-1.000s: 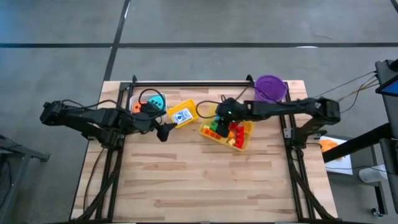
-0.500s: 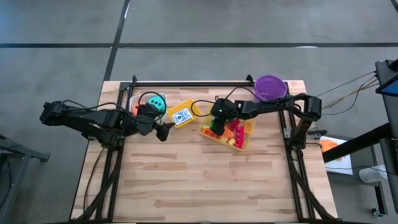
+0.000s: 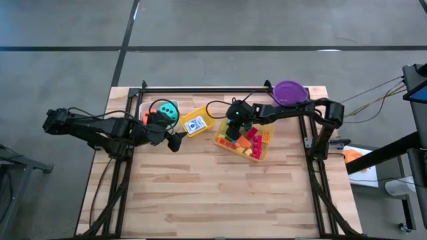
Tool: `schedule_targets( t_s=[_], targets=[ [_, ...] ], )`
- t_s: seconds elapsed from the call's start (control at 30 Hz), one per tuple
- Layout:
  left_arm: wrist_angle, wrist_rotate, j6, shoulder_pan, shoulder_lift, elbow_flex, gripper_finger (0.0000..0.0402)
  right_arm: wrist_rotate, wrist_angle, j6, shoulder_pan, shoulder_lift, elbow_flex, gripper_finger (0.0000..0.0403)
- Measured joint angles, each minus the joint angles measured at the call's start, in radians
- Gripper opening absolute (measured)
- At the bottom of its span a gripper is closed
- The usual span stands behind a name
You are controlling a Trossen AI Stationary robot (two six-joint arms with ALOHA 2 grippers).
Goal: Pick & Place Toys
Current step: Put the blue game piece into the yellow bin
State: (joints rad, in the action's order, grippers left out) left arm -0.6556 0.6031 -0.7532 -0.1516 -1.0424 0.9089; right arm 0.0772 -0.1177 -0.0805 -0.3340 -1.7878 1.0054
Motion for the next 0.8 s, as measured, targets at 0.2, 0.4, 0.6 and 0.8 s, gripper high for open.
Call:
schedule_targets(
  t_s=[0.2, 0.4, 0.6, 0.8],
  targets=[
    [0.0, 0.0, 0.0, 0.0, 0.0, 0.0, 0.0398, -0.002, -0.004, 0.014, 0.0, -0.021, 0.0, 0.0133],
    [0.0, 0.0, 0.0, 0.0, 0.0, 0.0, 0.0398, -0.003, -0.001, 0.024, 0.0, -0.054, 0.001, 0.0133],
    [0.0, -0.001, -0.002, 0.0, 0.0, 0.0, 0.0398, 0.0, 0.017, 0.028, 0.0, -0.073, 0.002, 0.0133],
    [0.0, -0.001, -0.003, 0.0, 0.0, 0.0, 0.0398, 0.001, 0.023, 0.031, 0.0, -0.073, 0.001, 0.0153]
  ],
)
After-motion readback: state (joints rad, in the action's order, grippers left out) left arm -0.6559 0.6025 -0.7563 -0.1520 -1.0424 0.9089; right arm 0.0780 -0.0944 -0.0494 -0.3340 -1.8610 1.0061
